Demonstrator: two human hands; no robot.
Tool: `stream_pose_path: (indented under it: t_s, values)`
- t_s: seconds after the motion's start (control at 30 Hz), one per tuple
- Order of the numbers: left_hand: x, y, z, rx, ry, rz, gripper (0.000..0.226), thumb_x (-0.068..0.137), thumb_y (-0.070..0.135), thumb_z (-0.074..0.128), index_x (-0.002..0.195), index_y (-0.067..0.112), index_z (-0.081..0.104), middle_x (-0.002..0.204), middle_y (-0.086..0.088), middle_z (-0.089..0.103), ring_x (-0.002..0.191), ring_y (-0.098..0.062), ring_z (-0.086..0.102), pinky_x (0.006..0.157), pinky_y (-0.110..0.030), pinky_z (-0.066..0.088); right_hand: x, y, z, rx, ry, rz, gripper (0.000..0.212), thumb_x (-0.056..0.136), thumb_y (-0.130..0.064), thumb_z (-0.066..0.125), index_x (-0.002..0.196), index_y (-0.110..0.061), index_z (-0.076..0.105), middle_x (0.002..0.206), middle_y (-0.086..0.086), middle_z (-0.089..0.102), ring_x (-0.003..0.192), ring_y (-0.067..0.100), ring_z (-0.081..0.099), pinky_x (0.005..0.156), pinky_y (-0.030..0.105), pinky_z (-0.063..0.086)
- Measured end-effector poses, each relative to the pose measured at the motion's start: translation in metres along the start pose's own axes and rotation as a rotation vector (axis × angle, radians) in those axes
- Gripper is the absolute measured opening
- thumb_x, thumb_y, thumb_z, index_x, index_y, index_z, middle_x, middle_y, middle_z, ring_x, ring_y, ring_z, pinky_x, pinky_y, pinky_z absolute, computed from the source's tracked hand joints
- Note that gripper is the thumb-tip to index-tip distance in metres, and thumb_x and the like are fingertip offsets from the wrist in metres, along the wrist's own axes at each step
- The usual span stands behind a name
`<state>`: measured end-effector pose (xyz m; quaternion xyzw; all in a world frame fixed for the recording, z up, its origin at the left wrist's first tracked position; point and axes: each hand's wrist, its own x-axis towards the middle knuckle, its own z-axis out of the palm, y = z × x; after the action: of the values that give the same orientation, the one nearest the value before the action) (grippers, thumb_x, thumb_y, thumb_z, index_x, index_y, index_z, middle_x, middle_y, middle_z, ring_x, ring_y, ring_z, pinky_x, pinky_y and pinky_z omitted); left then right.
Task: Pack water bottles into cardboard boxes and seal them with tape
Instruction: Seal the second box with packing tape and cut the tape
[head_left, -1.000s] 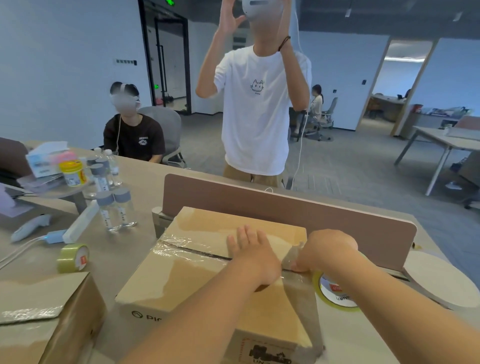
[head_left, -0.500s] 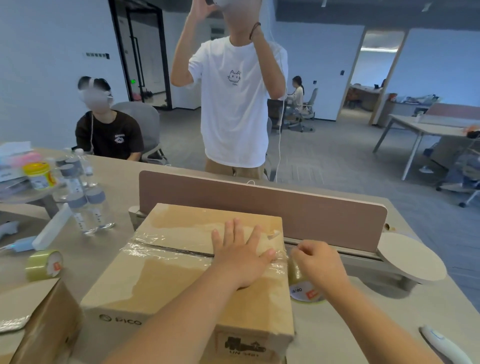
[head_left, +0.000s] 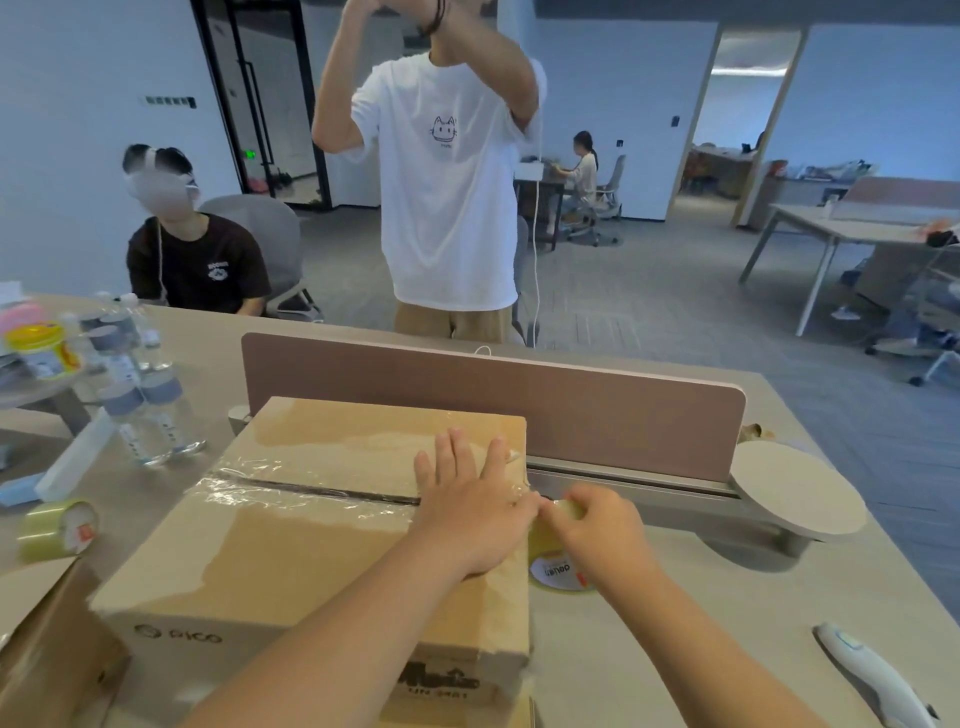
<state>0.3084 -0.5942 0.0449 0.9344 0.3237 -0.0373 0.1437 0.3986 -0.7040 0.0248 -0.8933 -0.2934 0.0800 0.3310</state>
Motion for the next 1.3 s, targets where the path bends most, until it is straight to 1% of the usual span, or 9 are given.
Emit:
stream_pose_path:
  t_s: [0.17,0.27,0.43,0.73,0.87,0.97,1.1,1.23,1.3]
  values:
    - [0.006,0.004,-0.005,0.053,-0.087,-0.057,0.081,0.088,0.068,0.023,0.151,0.032,-0.014,0.154,-0.017,-0.029,0.141,-0.033,-0.030,0.113,-0.053,-0.016,0.004,-0.002,0.000,-0.176,-0.080,-0.059,0.031,0.093,-0.042,0.044,0.073,-0.020,0.044,0.084,0.002,0.060,0.087,0.029,0.056,0.072,0.033,0.037]
    - [0.006,0.006,-0.009,0.021,-0.120,-0.073,0.085,0.086,0.071,0.026,0.150,0.034,-0.015,0.154,-0.015,-0.031,0.141,-0.030,-0.032,0.113,-0.051,-0.017,0.004,0.004,-0.001,-0.028,-0.123,-0.072,0.024,0.095,-0.037,0.042,0.092,-0.017,0.056,0.103,0.003,0.061,0.096,0.024,0.055,0.078,0.033,0.039]
    - [0.001,0.012,-0.010,0.079,-0.092,-0.089,0.080,0.090,0.060,0.028,0.151,0.030,-0.014,0.155,-0.018,-0.028,0.141,-0.034,-0.029,0.113,-0.053,-0.015,-0.004,0.022,-0.016,0.584,-0.159,0.065,0.022,0.098,-0.020,0.041,0.108,-0.020,0.060,0.102,-0.006,0.059,0.086,0.006,0.051,0.069,0.020,0.040]
    - [0.003,0.035,-0.013,0.113,-0.170,-0.136,0.086,0.093,0.038,0.038,0.149,0.012,-0.021,0.149,-0.027,-0.033,0.139,-0.043,-0.030,0.113,-0.058,-0.012,-0.024,0.038,-0.012,0.703,-0.111,0.093,0.030,0.101,-0.039,0.032,0.106,-0.022,0.056,0.095,-0.005,0.061,0.088,0.011,0.057,0.072,0.024,0.044]
    - [0.007,0.024,-0.015,0.173,-0.064,0.023,0.090,0.089,0.043,0.043,0.150,0.019,-0.019,0.152,-0.013,-0.036,0.140,-0.030,-0.033,0.114,-0.054,-0.014,-0.038,0.077,0.009,0.439,0.051,0.300,0.024,0.097,-0.015,0.041,0.109,-0.009,0.060,0.105,0.003,0.061,0.104,0.024,0.056,0.081,0.031,0.042]
    - [0.016,0.014,-0.019,0.180,-0.039,0.187,0.081,0.092,0.047,0.043,0.152,0.030,-0.010,0.158,-0.009,-0.023,0.143,-0.027,-0.027,0.115,-0.054,-0.013,-0.061,0.125,0.038,0.022,-0.292,0.368,0.041,0.087,0.000,0.043,0.124,-0.008,0.058,0.133,0.010,0.054,0.122,0.025,0.050,0.096,0.025,0.038]
    - [0.032,0.009,-0.029,0.195,-0.010,0.415,0.052,0.100,0.044,0.033,0.150,0.032,0.024,0.161,-0.006,0.008,0.147,-0.025,-0.013,0.115,-0.055,-0.012,-0.096,0.156,0.060,-0.251,-0.604,0.278,0.054,0.095,-0.011,0.044,0.147,-0.015,0.032,0.151,0.006,0.033,0.139,0.020,0.032,0.110,0.024,0.028]
    - [0.050,0.005,-0.021,0.156,0.056,0.463,0.043,0.102,0.040,0.030,0.144,0.032,0.039,0.160,-0.001,0.018,0.149,-0.024,0.002,0.116,-0.057,-0.003,-0.117,0.184,0.090,-0.304,-0.630,0.265,0.043,0.088,-0.015,0.047,0.131,-0.020,0.045,0.112,-0.003,0.039,0.127,0.025,0.043,0.098,0.033,0.043]
    - [0.056,0.004,-0.012,0.127,0.113,0.468,0.042,0.101,0.040,0.034,0.142,0.034,0.042,0.159,0.001,0.020,0.148,-0.023,0.008,0.116,-0.055,0.002,-0.124,0.193,0.103,-0.342,-0.551,0.251,0.042,0.088,-0.018,0.045,0.130,-0.027,0.041,0.118,-0.004,0.041,0.122,0.023,0.042,0.087,0.031,0.045]
